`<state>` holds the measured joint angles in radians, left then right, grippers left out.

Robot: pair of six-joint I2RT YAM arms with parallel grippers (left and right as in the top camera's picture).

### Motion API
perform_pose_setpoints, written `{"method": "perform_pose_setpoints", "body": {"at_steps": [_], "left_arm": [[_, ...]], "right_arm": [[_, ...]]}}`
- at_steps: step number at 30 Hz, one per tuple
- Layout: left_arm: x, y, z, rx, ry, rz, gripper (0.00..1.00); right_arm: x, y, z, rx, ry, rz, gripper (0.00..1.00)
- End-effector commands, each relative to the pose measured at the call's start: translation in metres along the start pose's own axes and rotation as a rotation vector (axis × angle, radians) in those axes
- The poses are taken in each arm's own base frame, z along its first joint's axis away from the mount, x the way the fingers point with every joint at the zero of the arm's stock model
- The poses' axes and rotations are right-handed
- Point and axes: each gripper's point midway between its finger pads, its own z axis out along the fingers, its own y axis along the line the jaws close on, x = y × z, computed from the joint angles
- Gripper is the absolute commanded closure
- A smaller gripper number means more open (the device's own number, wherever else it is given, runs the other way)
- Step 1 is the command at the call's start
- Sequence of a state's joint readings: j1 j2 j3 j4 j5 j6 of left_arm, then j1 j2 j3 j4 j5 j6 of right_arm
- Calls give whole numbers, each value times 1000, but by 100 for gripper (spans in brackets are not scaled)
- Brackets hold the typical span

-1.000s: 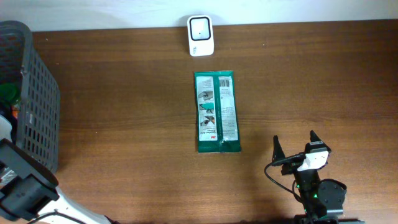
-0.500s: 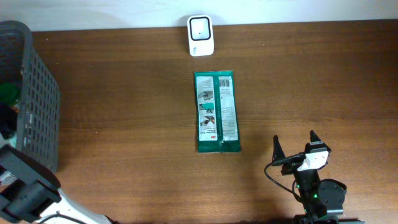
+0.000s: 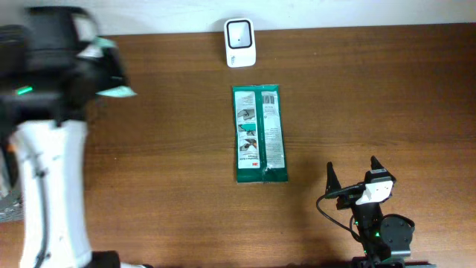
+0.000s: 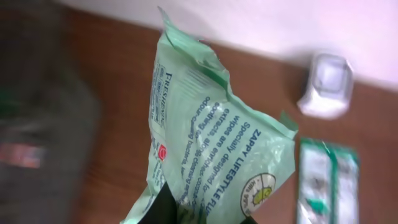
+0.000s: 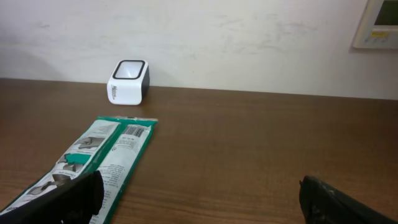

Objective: Scan the item barcode
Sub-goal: 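Place the mint-green sachet left of the green package with the left gripper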

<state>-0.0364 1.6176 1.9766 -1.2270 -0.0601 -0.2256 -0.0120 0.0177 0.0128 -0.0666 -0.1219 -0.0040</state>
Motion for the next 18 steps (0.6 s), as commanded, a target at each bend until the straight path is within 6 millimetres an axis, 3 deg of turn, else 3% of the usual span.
{"method": "perform_pose_setpoints", "body": {"at_steps": [1, 3, 4, 6, 7, 13, 14, 15, 16, 18], "left_arm": [[73, -61, 59, 49, 235, 70, 100], [105, -83, 85, 57, 303, 99, 99], [131, -100, 111, 63, 341, 114, 98], [156, -110, 136, 61, 370, 103, 97], [182, -118, 159, 53, 412, 125, 97], [248, -136, 207, 19, 547, 189, 92], [252, -140, 210, 32, 555, 189, 61], [252, -141, 211, 38, 556, 188, 23], [251, -142, 211, 40, 551, 187, 1], [240, -147, 208, 53, 529, 185, 1]], "right_arm": [[3, 1, 0, -4, 3, -2, 2], [3, 1, 0, -4, 3, -2, 2], [3, 1, 0, -4, 3, -2, 2], [3, 1, 0, -4, 3, -2, 2], [3, 1, 0, -4, 3, -2, 2], [3, 1, 0, -4, 3, -2, 2], [3, 1, 0, -4, 3, -2, 2], [3, 1, 0, -4, 3, -2, 2], [3, 1, 0, -4, 3, -2, 2], [3, 1, 0, -4, 3, -2, 2]]}}
